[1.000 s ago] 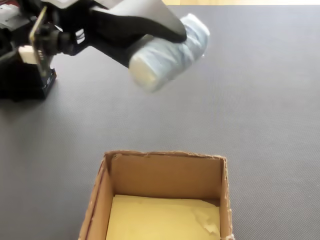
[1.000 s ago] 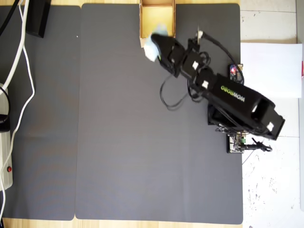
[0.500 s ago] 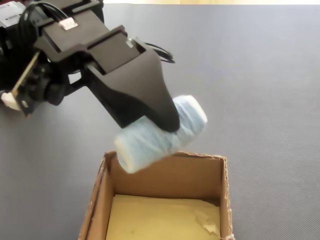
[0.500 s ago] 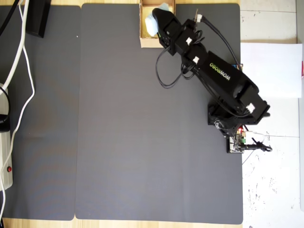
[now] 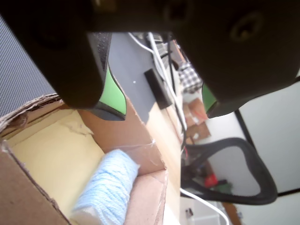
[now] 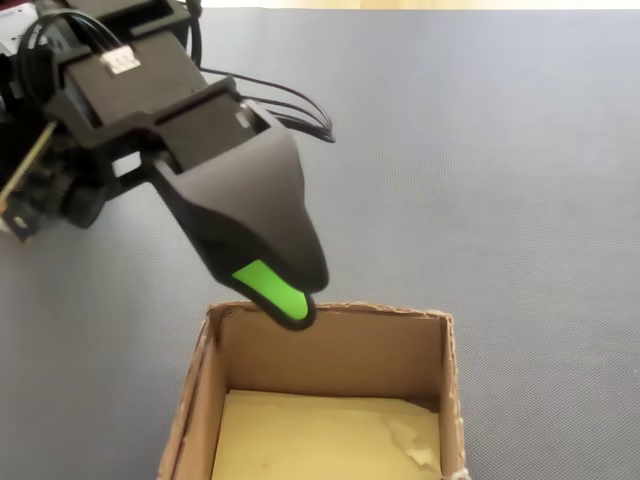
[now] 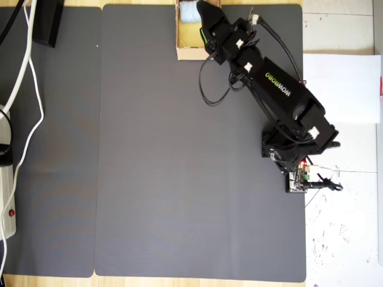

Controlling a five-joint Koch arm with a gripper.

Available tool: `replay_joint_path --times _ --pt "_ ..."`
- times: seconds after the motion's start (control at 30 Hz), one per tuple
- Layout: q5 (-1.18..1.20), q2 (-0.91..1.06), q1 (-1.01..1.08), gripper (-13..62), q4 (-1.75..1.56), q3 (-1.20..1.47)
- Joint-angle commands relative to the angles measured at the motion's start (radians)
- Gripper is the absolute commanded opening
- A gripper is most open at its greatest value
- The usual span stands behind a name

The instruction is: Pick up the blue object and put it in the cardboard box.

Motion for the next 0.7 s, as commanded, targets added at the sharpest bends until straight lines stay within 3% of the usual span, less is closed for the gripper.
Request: replay_joint_path --times 0.0,0.67 --pt "0.023 0.069 -0.02 32.4 -0.026 -0.064" --pt "0.127 0.479 -0.505 33.7 -0.094 0.337"
